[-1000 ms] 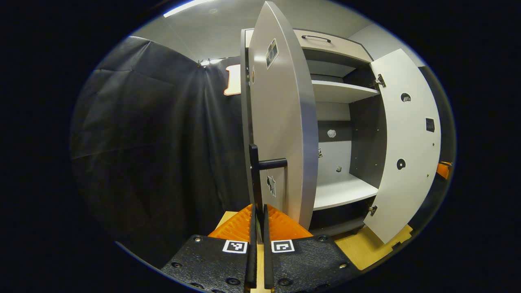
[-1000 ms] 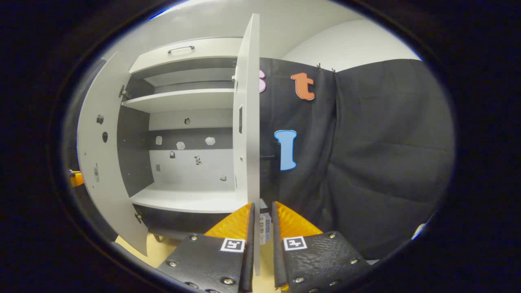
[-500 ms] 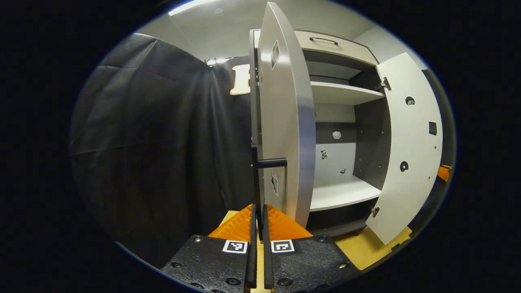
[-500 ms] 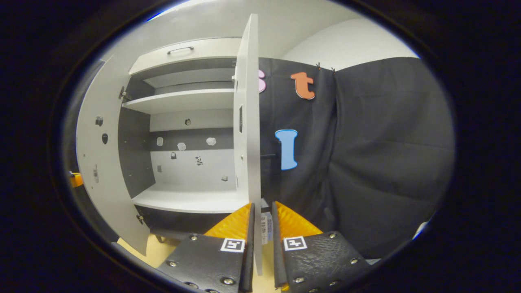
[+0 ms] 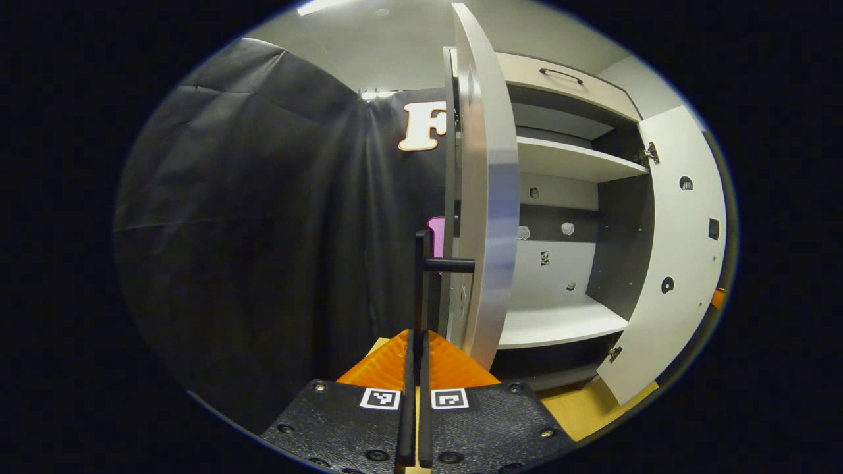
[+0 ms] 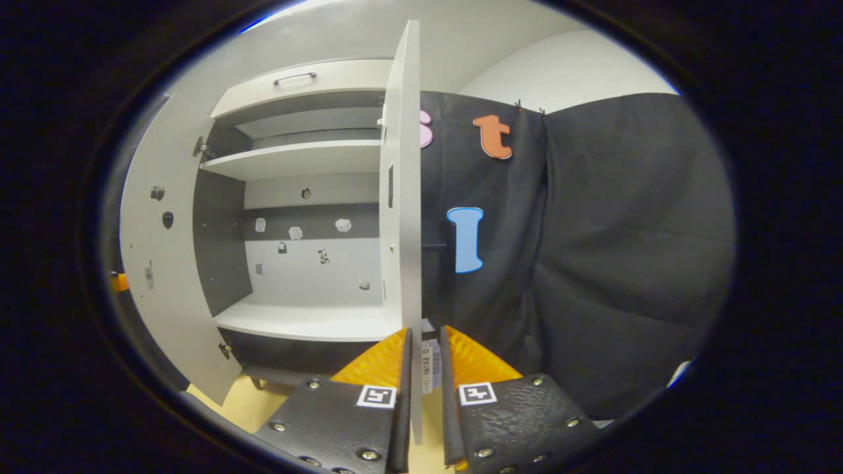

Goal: Open the right door of the double-door shoe cabinet with the right hand, and open the left door with the left hand.

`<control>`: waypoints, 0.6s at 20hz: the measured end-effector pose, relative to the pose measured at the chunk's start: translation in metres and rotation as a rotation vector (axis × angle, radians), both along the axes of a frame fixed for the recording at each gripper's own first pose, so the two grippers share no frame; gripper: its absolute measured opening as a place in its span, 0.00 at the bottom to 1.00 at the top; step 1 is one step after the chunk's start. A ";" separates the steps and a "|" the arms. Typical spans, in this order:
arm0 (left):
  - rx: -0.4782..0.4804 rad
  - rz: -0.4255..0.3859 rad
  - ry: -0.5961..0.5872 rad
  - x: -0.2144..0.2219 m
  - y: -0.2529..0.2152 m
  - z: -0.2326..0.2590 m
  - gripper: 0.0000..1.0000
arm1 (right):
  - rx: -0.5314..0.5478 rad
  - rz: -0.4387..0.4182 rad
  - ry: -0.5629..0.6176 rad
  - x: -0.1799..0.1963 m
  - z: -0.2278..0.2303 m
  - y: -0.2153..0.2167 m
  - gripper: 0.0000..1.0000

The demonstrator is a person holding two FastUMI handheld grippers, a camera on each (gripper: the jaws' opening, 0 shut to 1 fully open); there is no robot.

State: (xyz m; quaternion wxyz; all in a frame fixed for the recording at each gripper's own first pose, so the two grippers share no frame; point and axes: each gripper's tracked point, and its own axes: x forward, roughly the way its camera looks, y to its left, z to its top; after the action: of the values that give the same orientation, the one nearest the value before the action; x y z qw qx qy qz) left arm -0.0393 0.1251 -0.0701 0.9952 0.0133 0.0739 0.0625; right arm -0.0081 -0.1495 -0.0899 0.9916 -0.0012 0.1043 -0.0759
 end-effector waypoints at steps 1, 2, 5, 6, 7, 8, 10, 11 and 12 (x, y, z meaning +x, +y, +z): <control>0.001 -0.002 -0.002 -0.001 0.001 0.000 0.03 | 0.005 0.001 0.000 0.000 -0.001 -0.001 0.21; 0.002 -0.006 -0.004 -0.001 0.001 0.000 0.10 | 0.007 -0.001 0.001 0.000 0.000 -0.001 0.21; -0.003 -0.013 -0.003 -0.004 0.002 -0.001 0.03 | 0.009 -0.003 0.004 0.001 -0.002 -0.001 0.21; -0.001 -0.014 -0.004 -0.005 0.003 -0.001 0.04 | 0.010 -0.001 0.006 0.001 -0.002 0.000 0.21; 0.002 -0.014 -0.005 -0.005 0.005 -0.001 0.05 | 0.009 0.000 0.007 0.001 -0.002 -0.001 0.21; 0.001 -0.013 -0.005 -0.006 0.007 -0.002 0.08 | 0.007 0.002 0.008 0.001 -0.001 0.000 0.21; 0.001 -0.003 -0.004 -0.008 0.010 -0.001 0.09 | -0.002 0.003 0.008 0.000 0.000 -0.001 0.21; 0.000 0.001 -0.006 -0.009 0.012 -0.001 0.10 | -0.009 0.003 0.007 0.001 0.000 -0.001 0.21; -0.002 0.006 -0.006 -0.010 0.014 -0.001 0.15 | -0.017 0.001 0.007 0.001 0.000 -0.001 0.21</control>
State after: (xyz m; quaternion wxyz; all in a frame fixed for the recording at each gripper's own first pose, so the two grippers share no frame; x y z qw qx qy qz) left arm -0.0489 0.1394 -0.0712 0.9952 0.0117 0.0710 0.0656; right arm -0.0074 -0.1510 -0.0898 0.9913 -0.0098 0.1070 -0.0761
